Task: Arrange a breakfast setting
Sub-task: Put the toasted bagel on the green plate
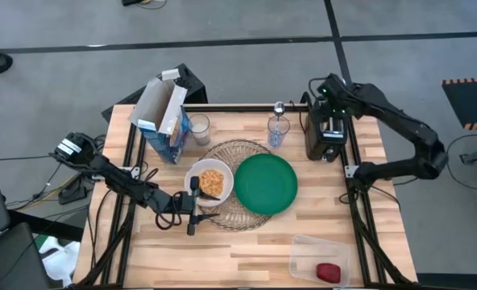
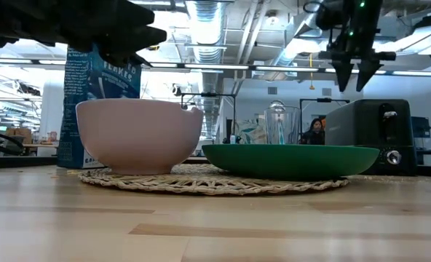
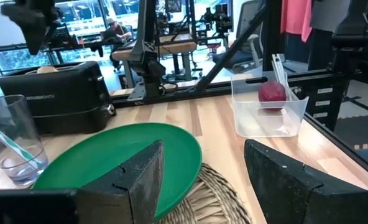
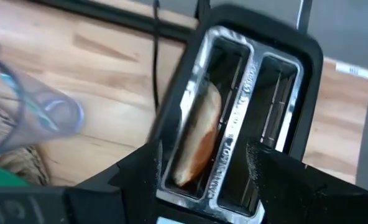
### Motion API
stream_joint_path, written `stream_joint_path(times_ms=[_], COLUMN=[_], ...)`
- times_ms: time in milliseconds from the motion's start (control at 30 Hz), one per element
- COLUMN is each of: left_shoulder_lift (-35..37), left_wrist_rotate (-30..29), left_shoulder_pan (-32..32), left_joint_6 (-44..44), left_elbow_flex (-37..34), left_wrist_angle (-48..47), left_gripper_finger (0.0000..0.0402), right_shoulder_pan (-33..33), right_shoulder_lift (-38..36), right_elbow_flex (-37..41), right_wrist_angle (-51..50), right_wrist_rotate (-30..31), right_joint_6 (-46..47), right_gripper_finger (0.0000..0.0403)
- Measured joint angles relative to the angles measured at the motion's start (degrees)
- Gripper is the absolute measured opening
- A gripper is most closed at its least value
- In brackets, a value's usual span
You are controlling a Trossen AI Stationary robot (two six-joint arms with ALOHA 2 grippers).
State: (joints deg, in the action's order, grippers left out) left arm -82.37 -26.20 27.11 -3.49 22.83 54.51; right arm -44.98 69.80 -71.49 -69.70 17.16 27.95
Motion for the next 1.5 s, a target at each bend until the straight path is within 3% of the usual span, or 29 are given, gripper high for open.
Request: stream_joint_path(times_ms=[467, 1033, 1500], left_shoulder_lift=[0.0, 0.0, 0.0], left_wrist_rotate=[0.2, 0.1, 0.0], left_shoulder_pan=[0.0, 0.0, 0.0], left_joint_6=[1.1, 3.2, 4.2], left_elbow_flex=[0.0, 0.0, 0.0], left_wrist_angle=[-1.4, -2.9, -2.8], left_gripper_finger=[0.021, 0.021, 0.021], right_shoulder_pan=[-4.0, -4.3, -4.8], right_shoulder_lift=[5.3, 11.4, 11.9], right_elbow_flex=[-0.2, -0.3, -0.3], right_wrist_angle=[-0.7, -2.7, -3.5], right_wrist_rotate=[-2.3, -2.3, -2.2], right_joint_6=[-1.6, -1.0, -1.7], right_gripper_finger=[0.0203, 0.0187, 0.0087])
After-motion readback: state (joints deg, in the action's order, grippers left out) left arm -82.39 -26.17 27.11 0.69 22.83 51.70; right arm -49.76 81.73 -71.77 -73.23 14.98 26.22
